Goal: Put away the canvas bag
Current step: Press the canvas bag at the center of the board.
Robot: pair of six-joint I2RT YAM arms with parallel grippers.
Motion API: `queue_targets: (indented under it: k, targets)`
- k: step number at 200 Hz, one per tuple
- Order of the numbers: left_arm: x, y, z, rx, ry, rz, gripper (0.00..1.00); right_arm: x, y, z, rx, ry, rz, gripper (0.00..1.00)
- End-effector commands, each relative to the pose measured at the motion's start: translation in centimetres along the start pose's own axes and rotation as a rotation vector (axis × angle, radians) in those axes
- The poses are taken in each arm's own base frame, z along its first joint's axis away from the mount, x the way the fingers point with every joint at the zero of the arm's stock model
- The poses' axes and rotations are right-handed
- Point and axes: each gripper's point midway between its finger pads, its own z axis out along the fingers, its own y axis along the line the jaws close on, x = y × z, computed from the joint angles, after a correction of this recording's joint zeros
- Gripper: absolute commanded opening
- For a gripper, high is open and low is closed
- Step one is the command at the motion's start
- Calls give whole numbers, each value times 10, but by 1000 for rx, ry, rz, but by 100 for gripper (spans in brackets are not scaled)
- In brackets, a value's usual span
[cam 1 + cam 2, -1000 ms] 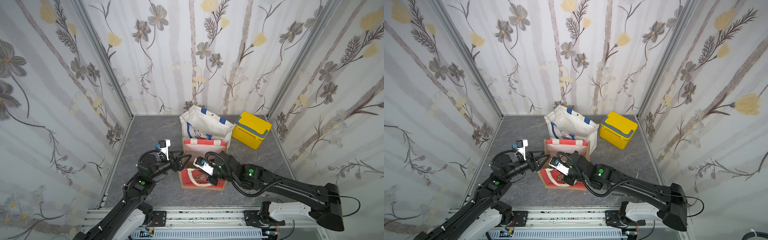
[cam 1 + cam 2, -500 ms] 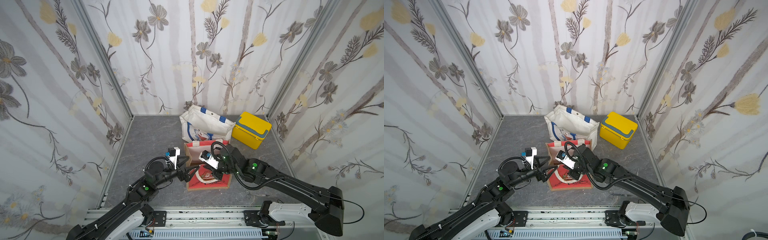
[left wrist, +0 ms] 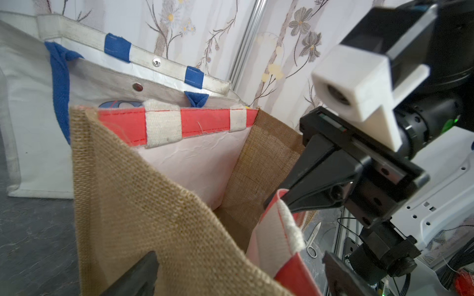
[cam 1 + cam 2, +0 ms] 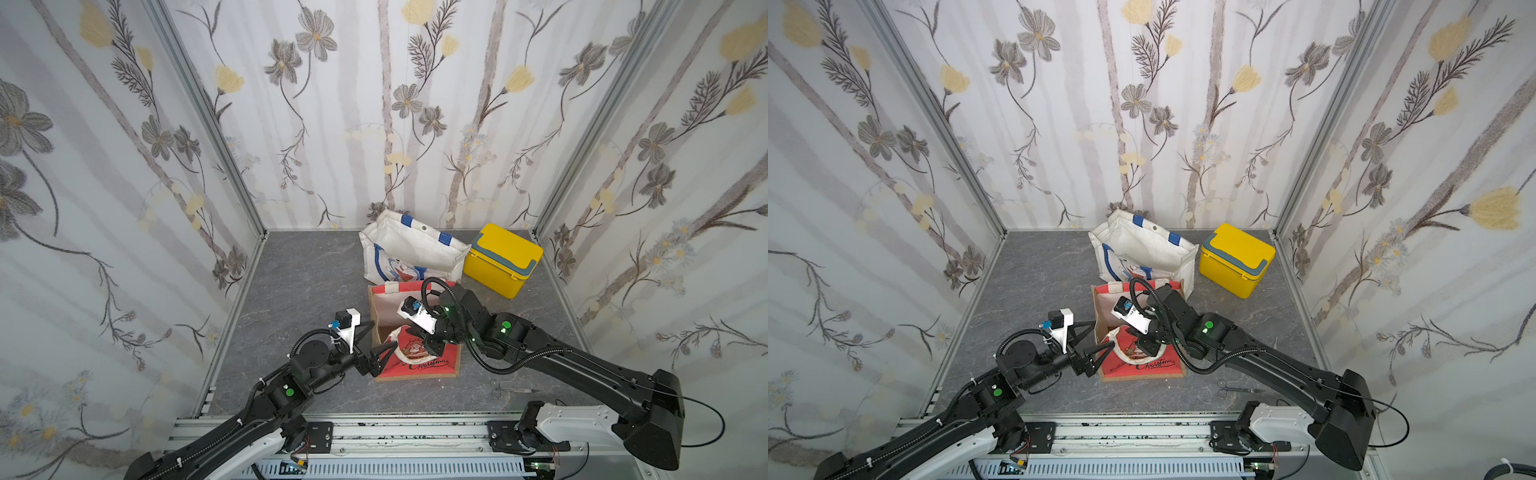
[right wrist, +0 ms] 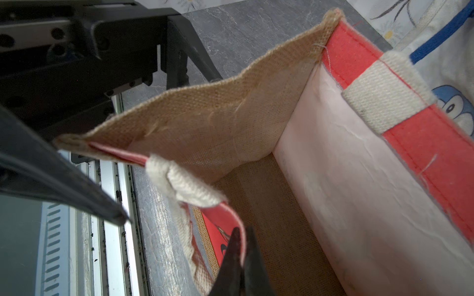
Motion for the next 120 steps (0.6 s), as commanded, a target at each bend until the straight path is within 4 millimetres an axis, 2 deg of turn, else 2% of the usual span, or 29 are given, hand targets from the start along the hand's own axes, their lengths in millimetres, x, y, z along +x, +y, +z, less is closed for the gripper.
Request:
queue_targets:
  k: [1, 29, 47, 62, 73, 92, 108, 120]
  targets:
    - [-5, 12, 0, -83, -33, 37, 100, 6, 2, 0, -18, 28, 17, 0]
    - [18, 21, 5, -120, 22, 75, 100, 2, 3, -1, -33, 12, 31, 0]
    - [23, 21, 7, -108, 20, 104, 88, -1, 4, -1, -39, -2, 28, 1]
    - [16, 18, 7, -98, -11, 119, 81, -4, 5, -2, -45, -9, 35, 1]
    - [10, 14, 7, -81, -34, 129, 81, -5, 7, -4, -53, -15, 35, 3]
    - [2, 2, 7, -22, -66, 139, 77, -5, 8, -6, -53, -21, 34, 11]
    - [-4, -4, 11, 6, -76, 146, 57, -3, 7, -8, -48, -23, 27, 20]
    - [-2, -3, 16, -4, -49, 155, 55, -3, 6, -8, -38, -24, 26, 25]
